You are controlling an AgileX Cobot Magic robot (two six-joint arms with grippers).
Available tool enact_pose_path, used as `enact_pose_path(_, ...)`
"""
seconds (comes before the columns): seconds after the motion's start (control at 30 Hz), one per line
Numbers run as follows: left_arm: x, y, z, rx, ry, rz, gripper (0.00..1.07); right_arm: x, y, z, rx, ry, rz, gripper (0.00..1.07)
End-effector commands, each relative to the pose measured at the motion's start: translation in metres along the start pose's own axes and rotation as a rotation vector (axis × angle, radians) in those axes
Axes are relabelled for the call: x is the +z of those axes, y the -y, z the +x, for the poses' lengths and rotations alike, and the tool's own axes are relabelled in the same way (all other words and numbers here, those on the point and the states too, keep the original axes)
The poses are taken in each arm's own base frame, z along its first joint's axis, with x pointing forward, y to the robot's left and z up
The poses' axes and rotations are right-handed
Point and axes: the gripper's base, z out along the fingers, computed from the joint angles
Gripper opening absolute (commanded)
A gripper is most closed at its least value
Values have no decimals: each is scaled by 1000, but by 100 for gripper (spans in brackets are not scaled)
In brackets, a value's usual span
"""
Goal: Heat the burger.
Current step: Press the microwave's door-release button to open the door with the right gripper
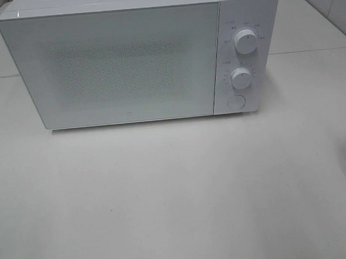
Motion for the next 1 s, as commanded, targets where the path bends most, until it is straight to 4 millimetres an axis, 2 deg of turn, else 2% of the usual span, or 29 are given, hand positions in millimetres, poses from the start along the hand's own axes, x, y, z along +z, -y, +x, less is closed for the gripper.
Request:
enact_pose_path(0.03, -2, 1, 0, -5, 27, 5, 102, 8, 0, -5, -14, 26, 1, 76)
enact_pose_path(0.33, -2, 1, 0, -5, 27, 5, 102, 47, 0, -1, -46, 1, 0, 76)
enact_pose_path(0.4, -2, 1, 0, -5, 27, 5, 102, 51, 0, -1, -56, 1, 0, 76)
enact_pose_path(0.47, -2, 1, 0, -5, 27, 5, 102, 64, -1, 0, -81, 9, -4, 76)
enact_pose_path(0.6, -2, 1, 0, -5, 27, 5, 102, 76, -1, 2, -90, 23, -11, 76)
enact_pose_path(0.73, -2, 1, 0, -5, 27, 5, 102, 92, -3, 14, -88, 92, -28, 76)
enact_pose_path(1.0, -2, 1, 0, -5, 27, 5, 102, 104, -5, 35, -56, 177, -43, 76)
